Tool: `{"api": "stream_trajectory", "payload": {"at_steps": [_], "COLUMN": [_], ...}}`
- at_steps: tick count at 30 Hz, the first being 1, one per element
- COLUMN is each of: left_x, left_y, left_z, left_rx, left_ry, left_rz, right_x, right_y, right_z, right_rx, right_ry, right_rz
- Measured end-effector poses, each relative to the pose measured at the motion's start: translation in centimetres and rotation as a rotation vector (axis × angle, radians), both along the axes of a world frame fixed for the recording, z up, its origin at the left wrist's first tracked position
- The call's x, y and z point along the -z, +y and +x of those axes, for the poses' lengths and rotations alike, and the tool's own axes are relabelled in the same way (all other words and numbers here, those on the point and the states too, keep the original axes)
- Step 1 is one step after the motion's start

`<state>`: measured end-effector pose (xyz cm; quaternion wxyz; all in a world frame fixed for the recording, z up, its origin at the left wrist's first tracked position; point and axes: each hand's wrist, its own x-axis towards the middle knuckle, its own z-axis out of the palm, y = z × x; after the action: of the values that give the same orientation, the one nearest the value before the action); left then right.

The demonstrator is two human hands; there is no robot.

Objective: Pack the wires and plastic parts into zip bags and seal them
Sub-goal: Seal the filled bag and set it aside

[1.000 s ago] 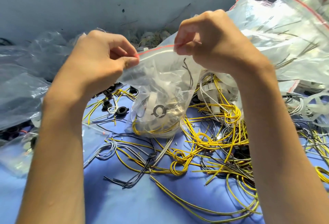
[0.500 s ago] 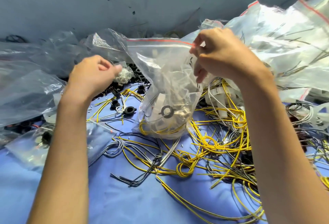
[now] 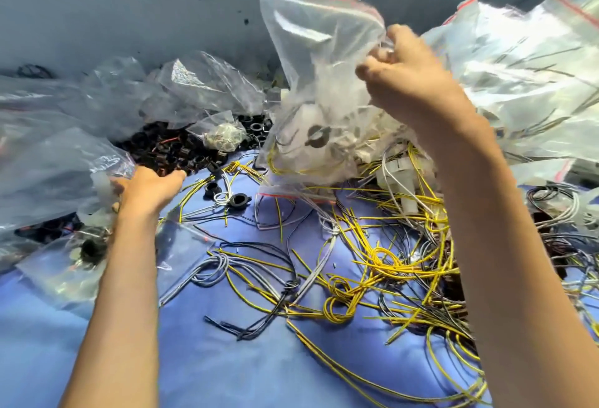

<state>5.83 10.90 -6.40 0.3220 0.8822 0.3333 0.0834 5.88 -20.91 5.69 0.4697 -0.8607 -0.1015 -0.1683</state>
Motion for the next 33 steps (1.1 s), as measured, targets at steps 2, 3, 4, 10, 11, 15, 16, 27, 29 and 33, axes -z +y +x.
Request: {"api": "stream_trajectory", "payload": {"at_steps": [2,3,4,10,11,15,16,27,29,33], "left_x": [0.3,0.4,0.5,1.1,1.1,1.8,2.0,0.5,-0.7,-4.5], "left_y": [0.3,0.3,0.3,0.7,1.1,2.2,2.1,1.5,1.0,0.1], "left_z": [0.3,0.4,0.4,-0.5,-0.6,-0.8,-0.9,-0.9,-0.8,-0.6], "left_rx": [0.004,0.011,0.012,-0.124,-0.134,-0.161,-0.169,-0.179,-0.139,0.019], "left_ry": [0.020,0.050,0.089,0.163,0.176,0.193,0.189,0.145,0.098,-0.051], "left_rz": [0.016,0.036,0.064,0.168,0.168,0.193,0.217,0.212,0.222,0.201], "right_x": [0.4,0.6,0.7,0.4,0.5,1.0,0.8,-1.3,-1.0,-0.6], "right_y": [-0.4,-0.5,-0.6,-0.8,-0.7,0.3,0.4,2.1,2.4,2.6], "right_z": [-0.1,-0.1,-0.2,-1.3,-1.4,-1.4,-1.5,-2.7,-2.7,-2.5], "right_rx": [-0.051,-0.061,-0.053,-0.074,-0.117,-0.103,-0.082,-0.579,-0.637,-0.338], "right_ry": [0.064,0.078,0.076,0.014,0.045,0.004,0.003,0.289,0.337,0.233], "right_rz": [-0.076,-0.122,-0.193,-0.437,-0.488,-0.584,-0.504,0.913,0.654,-0.085]}}
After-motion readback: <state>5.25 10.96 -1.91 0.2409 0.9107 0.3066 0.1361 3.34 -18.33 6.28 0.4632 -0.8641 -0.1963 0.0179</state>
